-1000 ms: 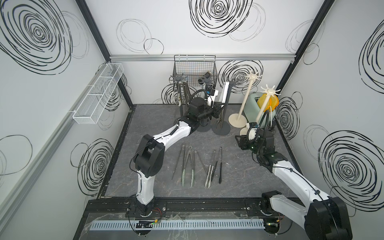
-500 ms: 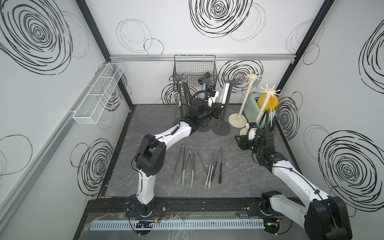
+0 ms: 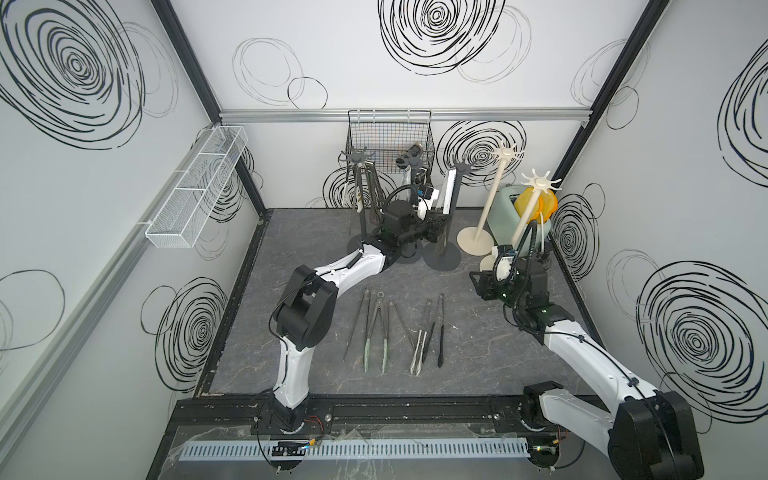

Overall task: Hang food tongs on kitchen utensil racks
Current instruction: Hang the food tongs on the rack.

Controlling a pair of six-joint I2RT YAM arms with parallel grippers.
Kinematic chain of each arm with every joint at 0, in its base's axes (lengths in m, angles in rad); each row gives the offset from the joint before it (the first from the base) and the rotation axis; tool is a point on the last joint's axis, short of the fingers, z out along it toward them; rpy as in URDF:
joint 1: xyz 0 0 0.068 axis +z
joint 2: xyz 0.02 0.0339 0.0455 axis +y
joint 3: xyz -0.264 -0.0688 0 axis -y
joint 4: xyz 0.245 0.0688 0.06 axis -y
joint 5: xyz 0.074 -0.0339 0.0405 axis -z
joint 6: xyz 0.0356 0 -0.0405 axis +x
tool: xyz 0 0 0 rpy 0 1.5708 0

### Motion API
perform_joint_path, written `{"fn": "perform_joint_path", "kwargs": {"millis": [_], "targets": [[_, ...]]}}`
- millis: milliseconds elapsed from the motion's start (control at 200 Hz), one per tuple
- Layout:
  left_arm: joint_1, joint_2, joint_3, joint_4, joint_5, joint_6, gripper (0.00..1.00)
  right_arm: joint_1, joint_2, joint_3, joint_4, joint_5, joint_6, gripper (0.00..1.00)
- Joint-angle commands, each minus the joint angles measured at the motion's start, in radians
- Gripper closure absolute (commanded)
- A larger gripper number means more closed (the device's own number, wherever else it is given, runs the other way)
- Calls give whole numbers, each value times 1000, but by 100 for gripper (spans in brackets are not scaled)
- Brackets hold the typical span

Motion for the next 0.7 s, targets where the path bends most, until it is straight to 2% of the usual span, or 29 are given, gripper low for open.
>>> {"fn": "perform_joint_path", "kwargs": {"millis": [0, 110, 400, 535, 695], "targets": [[-2, 10, 6, 22, 9, 10, 84, -6, 2, 11, 19, -5, -9, 52], [-2, -6, -10, 22, 10, 9, 81, -5, 2, 11, 16, -9, -9, 52], [-14, -138, -167, 43, -6, 20, 62, 7, 7, 17, -21, -54, -2, 49], [-19, -225, -253, 29, -28, 40, 60, 53, 2, 27, -81, -1, 12, 48], [-26, -346, -375, 9, -62, 45, 59, 159, 26, 62, -199, 101, 72, 48]]}}
